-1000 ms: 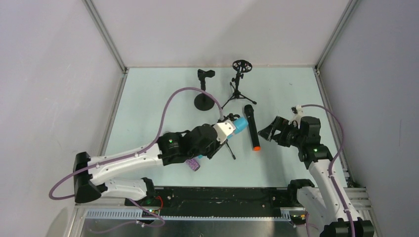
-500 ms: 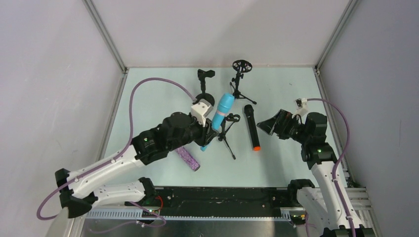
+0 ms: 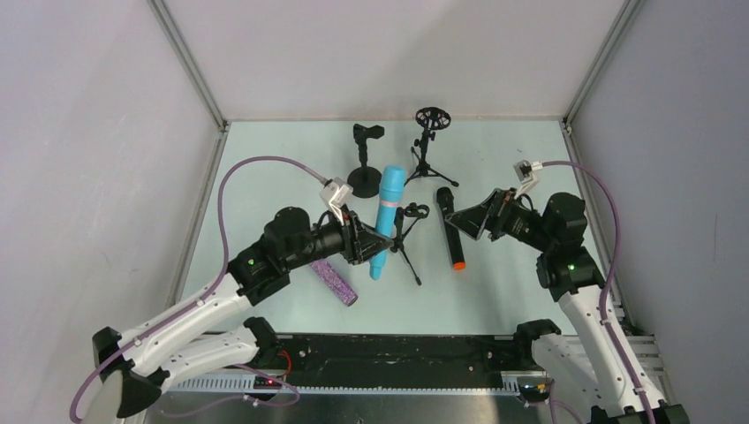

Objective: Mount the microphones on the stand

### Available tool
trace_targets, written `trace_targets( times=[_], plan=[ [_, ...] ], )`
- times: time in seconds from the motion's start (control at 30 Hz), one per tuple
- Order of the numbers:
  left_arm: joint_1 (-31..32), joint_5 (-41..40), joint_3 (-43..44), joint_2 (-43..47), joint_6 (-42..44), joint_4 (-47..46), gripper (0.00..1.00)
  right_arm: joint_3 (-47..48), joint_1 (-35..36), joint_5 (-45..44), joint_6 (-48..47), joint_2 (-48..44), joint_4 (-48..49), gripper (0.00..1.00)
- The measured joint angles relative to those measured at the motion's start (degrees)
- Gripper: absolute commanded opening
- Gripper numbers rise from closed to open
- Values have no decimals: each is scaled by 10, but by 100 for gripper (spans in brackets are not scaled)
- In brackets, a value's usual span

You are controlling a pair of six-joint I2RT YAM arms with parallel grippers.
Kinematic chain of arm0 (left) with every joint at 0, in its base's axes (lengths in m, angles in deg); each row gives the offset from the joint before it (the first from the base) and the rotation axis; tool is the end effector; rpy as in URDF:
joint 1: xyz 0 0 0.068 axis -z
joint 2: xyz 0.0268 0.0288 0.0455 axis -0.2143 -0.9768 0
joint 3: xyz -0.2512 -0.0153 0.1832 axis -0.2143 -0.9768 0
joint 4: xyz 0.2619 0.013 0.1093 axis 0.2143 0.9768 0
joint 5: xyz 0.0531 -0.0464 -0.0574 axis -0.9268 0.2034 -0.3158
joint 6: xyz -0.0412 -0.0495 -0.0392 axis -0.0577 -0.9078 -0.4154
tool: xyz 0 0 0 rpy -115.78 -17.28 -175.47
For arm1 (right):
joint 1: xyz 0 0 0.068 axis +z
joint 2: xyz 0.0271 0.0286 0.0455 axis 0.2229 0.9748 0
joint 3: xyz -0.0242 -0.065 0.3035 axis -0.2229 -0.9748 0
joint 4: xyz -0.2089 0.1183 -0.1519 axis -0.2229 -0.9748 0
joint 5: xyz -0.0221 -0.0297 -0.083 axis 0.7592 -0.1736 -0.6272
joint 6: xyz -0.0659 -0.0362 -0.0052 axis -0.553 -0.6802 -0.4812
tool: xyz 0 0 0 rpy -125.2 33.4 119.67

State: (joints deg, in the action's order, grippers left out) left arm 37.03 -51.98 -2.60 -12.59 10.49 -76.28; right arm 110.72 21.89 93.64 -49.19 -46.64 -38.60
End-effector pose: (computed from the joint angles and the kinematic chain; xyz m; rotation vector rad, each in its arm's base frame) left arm 0.1398 -0.1836 0.3595 0.5021 1.8371 -1.1515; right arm 0.1745 0.0706 0.3456 -0.1473 1.8512 1.1854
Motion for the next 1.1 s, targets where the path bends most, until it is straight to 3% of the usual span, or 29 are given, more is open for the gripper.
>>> trace_targets(
  times=[0.27, 0.7, 0.93, 1.1],
  plan=[
    [-7, 79, -12, -1, -32, -74, 0, 39, 109, 12, 38, 30, 102, 100],
    [-7, 175, -8, -60, -66, -122, 0, 59, 241, 17, 82, 123, 247, 87],
    [-8, 183, -8, -60, -78, -147, 0, 59, 266, 16, 99, 144, 284, 69],
    [-8, 183, -8, -60, -82, -152, 0, 59, 268, 16, 110, 155, 306, 50]
  ],
)
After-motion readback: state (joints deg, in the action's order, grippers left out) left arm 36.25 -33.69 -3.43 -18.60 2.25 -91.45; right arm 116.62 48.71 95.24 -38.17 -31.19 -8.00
